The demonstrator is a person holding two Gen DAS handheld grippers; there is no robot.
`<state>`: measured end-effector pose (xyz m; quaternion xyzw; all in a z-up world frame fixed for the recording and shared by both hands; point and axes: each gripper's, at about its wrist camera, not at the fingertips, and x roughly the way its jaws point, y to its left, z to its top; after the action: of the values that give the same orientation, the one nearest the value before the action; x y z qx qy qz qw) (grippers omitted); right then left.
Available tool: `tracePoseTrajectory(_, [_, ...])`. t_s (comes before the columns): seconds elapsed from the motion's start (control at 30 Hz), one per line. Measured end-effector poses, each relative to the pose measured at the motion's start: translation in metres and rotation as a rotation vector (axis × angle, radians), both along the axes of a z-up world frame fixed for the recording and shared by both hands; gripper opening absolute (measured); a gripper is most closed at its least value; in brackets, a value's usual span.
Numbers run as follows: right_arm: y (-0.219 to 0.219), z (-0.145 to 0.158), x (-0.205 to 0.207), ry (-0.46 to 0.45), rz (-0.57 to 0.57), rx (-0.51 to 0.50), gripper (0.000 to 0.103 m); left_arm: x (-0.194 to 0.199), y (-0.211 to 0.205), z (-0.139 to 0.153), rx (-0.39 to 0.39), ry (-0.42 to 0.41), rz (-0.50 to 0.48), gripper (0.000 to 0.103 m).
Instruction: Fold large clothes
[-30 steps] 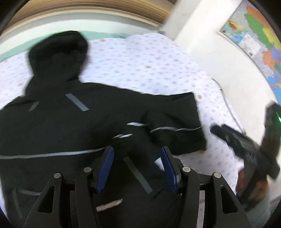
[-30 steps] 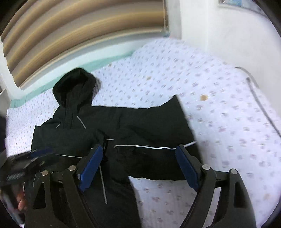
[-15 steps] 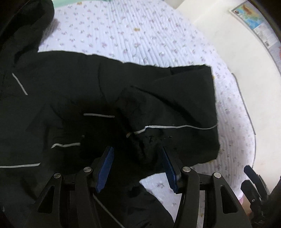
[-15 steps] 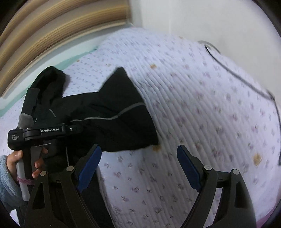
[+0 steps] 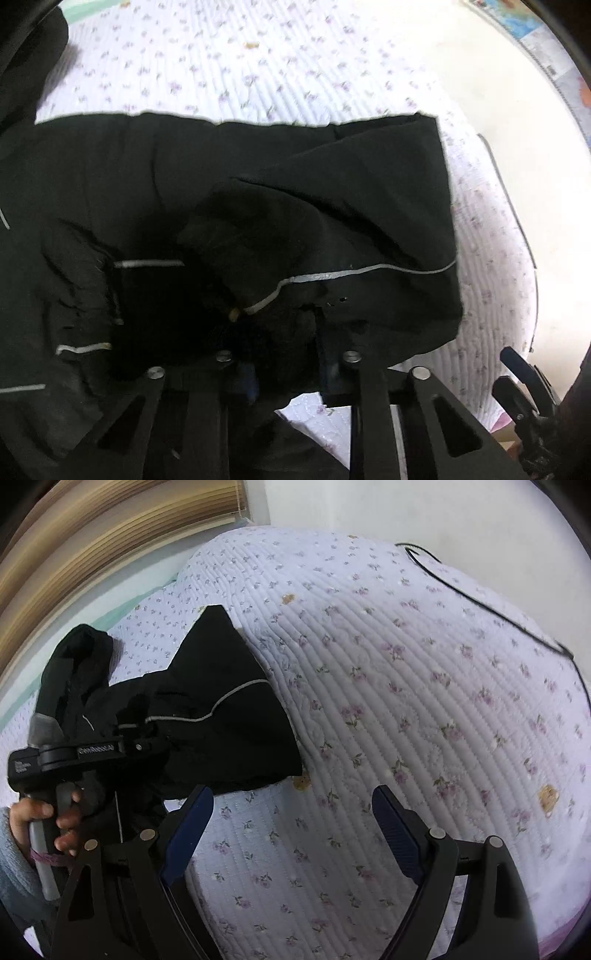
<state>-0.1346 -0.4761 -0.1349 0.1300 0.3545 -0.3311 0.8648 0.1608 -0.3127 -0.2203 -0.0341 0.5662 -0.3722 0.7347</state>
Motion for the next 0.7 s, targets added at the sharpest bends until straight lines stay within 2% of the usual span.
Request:
tracePoseTrajectory(0.13, [0.012, 0.007, 0.009, 0.031, 0.033, -0.046, 0.089, -0.005, 0.021, 0.032, -0.046, -0.051, 0.003, 0.019])
tracePoseTrajectory(0.23, [0.023, 0.014, 0.016, 0.053, 0.065, -0.082, 0.089, -0.004, 0.058, 0.066, -0.099, -0.092, 0.047, 0.018])
tracePoseTrajectory(0.43, [0.047, 0.026, 0.037, 0.077, 0.139, -0.137, 0.089, 0.009, 0.17, 0.125, -0.126, -0.204, 0.223, 0.018])
tracePoseTrajectory(0.47, [0.051, 0.027, 0.042, 0.081, 0.153, -0.143, 0.089, 0.01, 0.189, 0.131, -0.115, -0.224, 0.245, 0.018])
tracePoseTrajectory(0.57, [0.065, 0.031, 0.053, 0.096, 0.194, -0.165, 0.089, 0.009, 0.252, 0.141, -0.017, -0.287, 0.319, 0.018])
tracePoseTrajectory(0.7, [0.083, 0.028, 0.065, 0.127, 0.241, -0.188, 0.089, 0.003, 0.325, 0.131, 0.095, -0.291, 0.435, 0.018])
